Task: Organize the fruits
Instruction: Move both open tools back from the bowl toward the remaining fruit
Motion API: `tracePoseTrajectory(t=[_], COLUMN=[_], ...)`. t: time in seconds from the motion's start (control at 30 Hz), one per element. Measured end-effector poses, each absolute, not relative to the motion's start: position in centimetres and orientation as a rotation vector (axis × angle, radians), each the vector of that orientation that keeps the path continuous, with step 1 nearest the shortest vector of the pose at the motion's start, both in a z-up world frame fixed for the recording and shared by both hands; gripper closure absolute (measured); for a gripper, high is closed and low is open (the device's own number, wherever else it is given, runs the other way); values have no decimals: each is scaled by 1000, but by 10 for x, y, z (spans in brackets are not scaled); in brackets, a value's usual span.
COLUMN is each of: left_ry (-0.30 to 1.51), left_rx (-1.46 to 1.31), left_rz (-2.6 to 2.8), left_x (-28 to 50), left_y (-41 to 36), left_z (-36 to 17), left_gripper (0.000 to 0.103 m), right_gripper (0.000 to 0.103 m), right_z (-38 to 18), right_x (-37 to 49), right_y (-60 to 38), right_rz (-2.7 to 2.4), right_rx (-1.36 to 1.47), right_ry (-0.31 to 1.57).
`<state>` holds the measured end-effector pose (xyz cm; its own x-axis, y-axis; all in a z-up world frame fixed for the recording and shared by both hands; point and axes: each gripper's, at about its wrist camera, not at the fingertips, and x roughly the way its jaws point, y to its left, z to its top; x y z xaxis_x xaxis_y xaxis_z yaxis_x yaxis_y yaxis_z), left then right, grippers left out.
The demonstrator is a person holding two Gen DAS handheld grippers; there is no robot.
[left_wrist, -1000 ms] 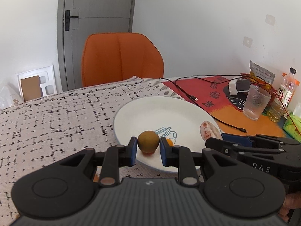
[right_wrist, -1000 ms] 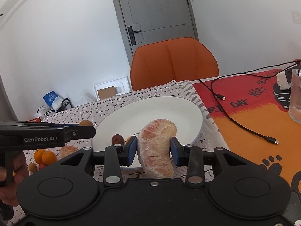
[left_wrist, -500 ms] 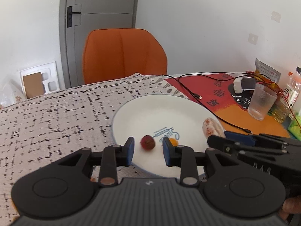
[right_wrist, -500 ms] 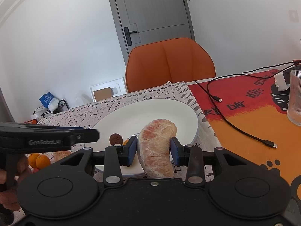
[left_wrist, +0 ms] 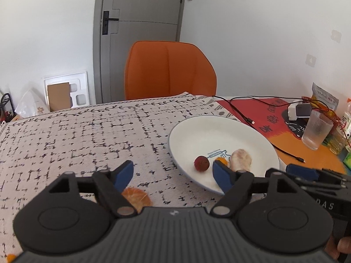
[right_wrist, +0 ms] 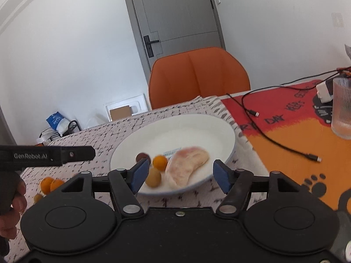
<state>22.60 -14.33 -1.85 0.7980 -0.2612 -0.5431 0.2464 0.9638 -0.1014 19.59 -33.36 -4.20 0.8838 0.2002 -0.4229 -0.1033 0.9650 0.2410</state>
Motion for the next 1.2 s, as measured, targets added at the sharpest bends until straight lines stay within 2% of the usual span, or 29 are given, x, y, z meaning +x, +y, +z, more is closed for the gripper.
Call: tracePoseTrajectory(t=[0.2,0.33,0.47,0.63,0.7,0.77,1.2], left_ry=[583,582,575,570,564,563,537], left_rx=[-40,-43,-43,-59,-65,-79,-97], left_rz=[-265,-258,-244,-218,-207,-202,-151], left_x=[213,203,196,187,184,181,160], left_y=[-131,-121,-112,-97,-92,-86,-51], left_z=[-18,-17,-16,-14,-13,-11,-7], left_gripper=[20,14,9,8,8,8,7], right_gripper=[37,34,27,16,4,0,0], right_z=[-44,-40,-38,-36,-35,-33,-30], right_x=[188,183,178,174,171,167,162], right_y=[-325,-318,-311,-301,-298,-294,-275], right_rz=[176,186,200,238,251,252,284], right_rx=[214,219,213,224,227,220,212], right_ry=[475,473,464,463,452,438,448])
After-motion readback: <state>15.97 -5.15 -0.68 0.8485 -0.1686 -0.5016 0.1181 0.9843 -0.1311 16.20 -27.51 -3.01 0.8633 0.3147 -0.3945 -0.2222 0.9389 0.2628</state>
